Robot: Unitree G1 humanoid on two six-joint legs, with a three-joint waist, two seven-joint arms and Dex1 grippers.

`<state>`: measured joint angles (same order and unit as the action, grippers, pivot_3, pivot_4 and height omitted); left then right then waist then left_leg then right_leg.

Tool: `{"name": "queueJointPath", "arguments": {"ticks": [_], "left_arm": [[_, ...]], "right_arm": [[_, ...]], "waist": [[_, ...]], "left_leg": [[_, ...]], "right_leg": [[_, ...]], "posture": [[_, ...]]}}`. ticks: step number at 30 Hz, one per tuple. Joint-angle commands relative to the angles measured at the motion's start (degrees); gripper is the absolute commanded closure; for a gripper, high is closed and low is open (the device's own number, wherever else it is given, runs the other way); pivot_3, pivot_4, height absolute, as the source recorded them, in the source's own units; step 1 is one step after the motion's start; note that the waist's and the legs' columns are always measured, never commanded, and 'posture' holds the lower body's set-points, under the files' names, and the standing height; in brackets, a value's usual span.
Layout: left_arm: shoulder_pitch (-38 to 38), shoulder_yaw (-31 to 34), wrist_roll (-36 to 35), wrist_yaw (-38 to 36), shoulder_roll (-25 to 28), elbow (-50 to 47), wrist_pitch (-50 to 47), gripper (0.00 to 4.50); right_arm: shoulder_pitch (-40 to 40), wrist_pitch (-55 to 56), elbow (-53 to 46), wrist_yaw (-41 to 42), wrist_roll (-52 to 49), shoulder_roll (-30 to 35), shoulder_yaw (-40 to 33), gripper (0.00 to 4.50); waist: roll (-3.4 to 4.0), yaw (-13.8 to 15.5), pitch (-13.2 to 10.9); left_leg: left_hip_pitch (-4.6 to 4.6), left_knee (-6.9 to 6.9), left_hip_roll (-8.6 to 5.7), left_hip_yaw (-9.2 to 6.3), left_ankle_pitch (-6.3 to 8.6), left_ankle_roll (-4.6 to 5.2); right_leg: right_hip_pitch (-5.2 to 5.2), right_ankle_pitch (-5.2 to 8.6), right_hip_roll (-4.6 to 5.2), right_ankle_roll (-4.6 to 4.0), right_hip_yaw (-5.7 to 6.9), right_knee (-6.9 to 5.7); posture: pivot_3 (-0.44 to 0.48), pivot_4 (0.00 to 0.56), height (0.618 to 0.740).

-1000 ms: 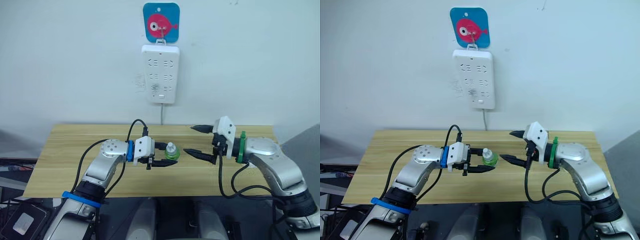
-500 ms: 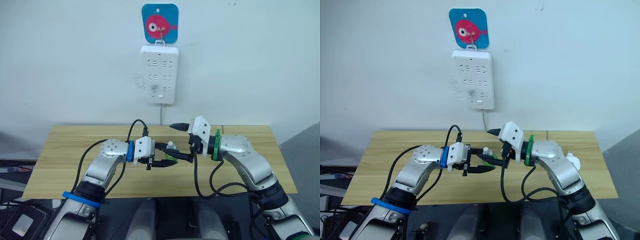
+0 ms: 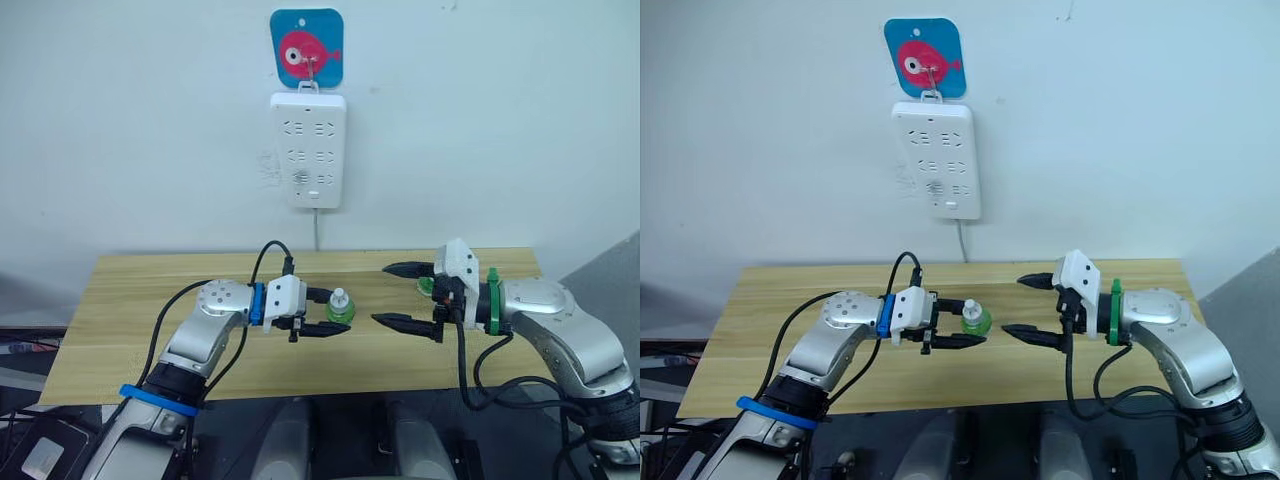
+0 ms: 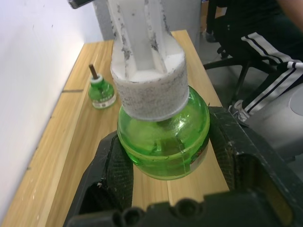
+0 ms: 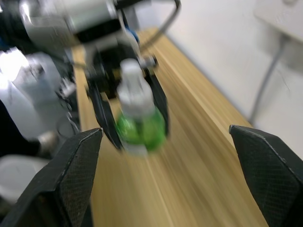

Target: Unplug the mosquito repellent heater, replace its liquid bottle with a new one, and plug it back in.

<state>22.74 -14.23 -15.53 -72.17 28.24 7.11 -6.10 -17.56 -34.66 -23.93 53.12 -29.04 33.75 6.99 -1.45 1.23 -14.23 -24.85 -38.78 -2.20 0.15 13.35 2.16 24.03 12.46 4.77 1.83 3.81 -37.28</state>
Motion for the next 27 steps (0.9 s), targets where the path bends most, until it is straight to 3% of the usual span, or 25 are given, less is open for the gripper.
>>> {"name": "queueJointPath", "arguments": {"ticks": [1,4,14,17,23,27], "left_arm": [[0.66,0.26,-0.68,-0.51,-0.47,-1.05,0.48,2.27],[0.63,0.40,-0.65,-0.78,-0.30,-1.09,0.59,2.27],[0.46,0.38,-0.93,-0.95,-0.38,-2.09,-0.15,2.27],[0.42,0.34,-0.95,-0.95,-0.54,-2.14,-0.24,2.27],[0.19,0.43,-1.08,-0.79,-0.66,-2.49,-0.66,2.27],[0.01,0.45,-1.04,-0.77,-0.70,-2.73,-0.94,2.27]], "right_arm": [[-3.24,-4.33,-3.01,-3.82,-4.19,-4.35,0.80,0.55],[-4.24,-5.68,-3.31,-5.10,-3.83,-5.82,2.11,1.58],[-5.13,-4.09,-1.43,-5.76,-0.73,-7.83,6.95,1.58],[-4.64,-2.20,0.01,-5.38,0.83,-8.02,7.72,2.21],[-4.00,-0.92,0.10,-4.86,0.98,-7.91,7.68,4.23],[-5.51,-3.03,-2.26,-6.11,-1.67,-8.52,5.65,4.23]], "waist": [[0.01,0.12,0.01],[0.01,0.31,0.01],[0.01,0.24,0.01],[0.01,0.23,0.01],[0.01,0.22,0.01],[0.01,0.22,0.00]], "left_leg": [[0.00,0.00,0.00,0.00,0.00,0.00],[-0.02,-0.01,-0.07,0.01,0.01,0.01],[-0.02,-0.01,-0.13,0.00,0.02,0.04],[-0.02,-0.01,-0.13,0.00,0.02,0.04],[-0.02,-0.01,-0.13,-0.01,0.02,0.04],[-0.02,-0.01,-0.12,-0.01,0.02,0.04]], "right_leg": [[0.01,0.00,0.00,0.00,0.00,-0.01],[0.00,0.00,0.04,0.00,-0.02,0.03],[0.00,0.00,0.07,0.01,-0.01,0.06],[0.00,0.00,0.07,0.01,-0.01,0.06],[0.00,0.00,0.06,0.01,0.00,0.06],[0.00,0.00,0.06,0.01,-0.01,0.07]], "posture": [[0.067,0.199,0.740],[0.072,0.203,0.740],[0.078,0.211,0.740],[0.077,0.211,0.740],[0.077,0.218,0.740],[0.077,0.221,0.740]]}}
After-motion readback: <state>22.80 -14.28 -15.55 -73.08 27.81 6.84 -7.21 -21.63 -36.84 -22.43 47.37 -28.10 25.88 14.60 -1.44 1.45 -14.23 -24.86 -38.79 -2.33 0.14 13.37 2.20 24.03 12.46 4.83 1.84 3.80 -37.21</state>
